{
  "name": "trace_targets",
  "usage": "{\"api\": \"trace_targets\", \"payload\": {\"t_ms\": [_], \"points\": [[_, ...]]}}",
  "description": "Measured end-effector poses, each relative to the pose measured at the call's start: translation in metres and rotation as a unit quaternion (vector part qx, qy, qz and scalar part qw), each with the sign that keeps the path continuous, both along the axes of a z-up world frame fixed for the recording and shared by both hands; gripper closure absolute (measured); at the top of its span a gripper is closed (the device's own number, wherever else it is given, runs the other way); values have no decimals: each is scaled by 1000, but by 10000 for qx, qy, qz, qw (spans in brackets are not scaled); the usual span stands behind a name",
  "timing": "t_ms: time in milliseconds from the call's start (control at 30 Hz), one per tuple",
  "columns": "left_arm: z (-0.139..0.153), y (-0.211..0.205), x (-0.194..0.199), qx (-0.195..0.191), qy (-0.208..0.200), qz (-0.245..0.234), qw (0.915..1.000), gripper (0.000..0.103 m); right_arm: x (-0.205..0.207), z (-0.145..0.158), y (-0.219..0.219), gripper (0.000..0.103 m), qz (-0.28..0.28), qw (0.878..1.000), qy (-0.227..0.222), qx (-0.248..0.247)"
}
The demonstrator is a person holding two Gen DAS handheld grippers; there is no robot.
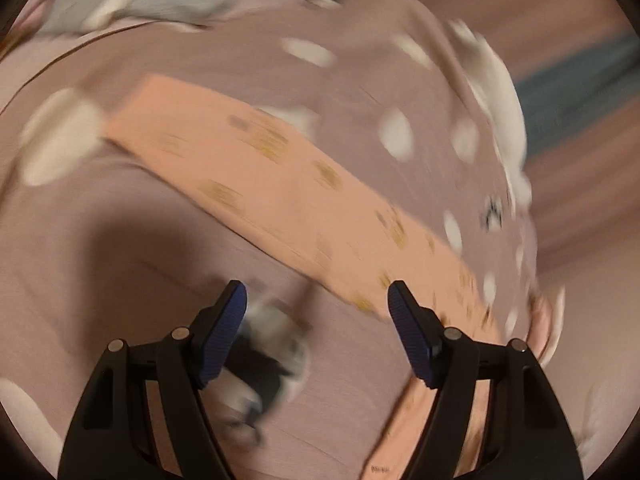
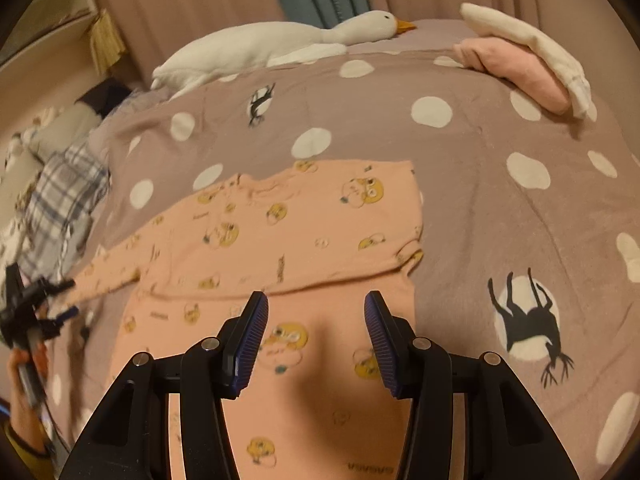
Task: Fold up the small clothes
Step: 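Grasp the other sleeve cuff with the left gripper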
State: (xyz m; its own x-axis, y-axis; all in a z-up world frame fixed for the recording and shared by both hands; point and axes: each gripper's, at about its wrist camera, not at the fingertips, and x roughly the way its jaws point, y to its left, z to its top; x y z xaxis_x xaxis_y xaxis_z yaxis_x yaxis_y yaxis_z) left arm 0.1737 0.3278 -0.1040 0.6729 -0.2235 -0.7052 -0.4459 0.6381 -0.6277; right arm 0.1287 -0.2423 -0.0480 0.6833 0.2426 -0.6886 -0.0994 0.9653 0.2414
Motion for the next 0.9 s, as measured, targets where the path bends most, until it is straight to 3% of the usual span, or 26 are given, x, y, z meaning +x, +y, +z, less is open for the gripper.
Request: {"api": "trace_targets", "payload": {"t_ms": [200, 300, 367, 500, 533, 633, 667, 700, 800, 900], "points": [[-14, 63, -5, -422, -119, 807, 9958, 31, -11, -1, 9, 54, 80, 9999, 88, -61], [-30, 81, -1, -809, -152, 930, 9923, 39, -15, -1, 11, 54, 47, 9999, 86, -49], [-33, 84, 4, -992, -294, 961, 9900, 40, -14, -1, 12, 54, 4, 9999, 101, -68], [-33, 90, 11, -989, -375, 1019, 9892, 44, -13, -5, 14, 54, -17, 9998, 159, -73], [-34, 91, 14, -968, -350, 1065, 9890, 47, -14, -5, 14, 54, -27, 9998, 167, -69], [-38, 101, 18, -893, -194, 1242, 9880, 76, -15, -8, 14, 54, -52, 9998, 189, -55], [-39, 101, 20, -868, -74, 1287, 9878, 94, -15, -8, 14, 54, -59, 9998, 198, -51], [-39, 102, 21, -805, -7, 1301, 9882, 98, -16, -8, 14, 54, -55, 9998, 201, -42], [-23, 85, 23, -149, 46, 1089, 9939, 99, -15, -10, 13, 54, -63, 9998, 203, -25], [9, 50, 28, 238, -343, 525, 9978, 99, -13, -14, 13, 54, -83, 9996, 259, 42]]}}
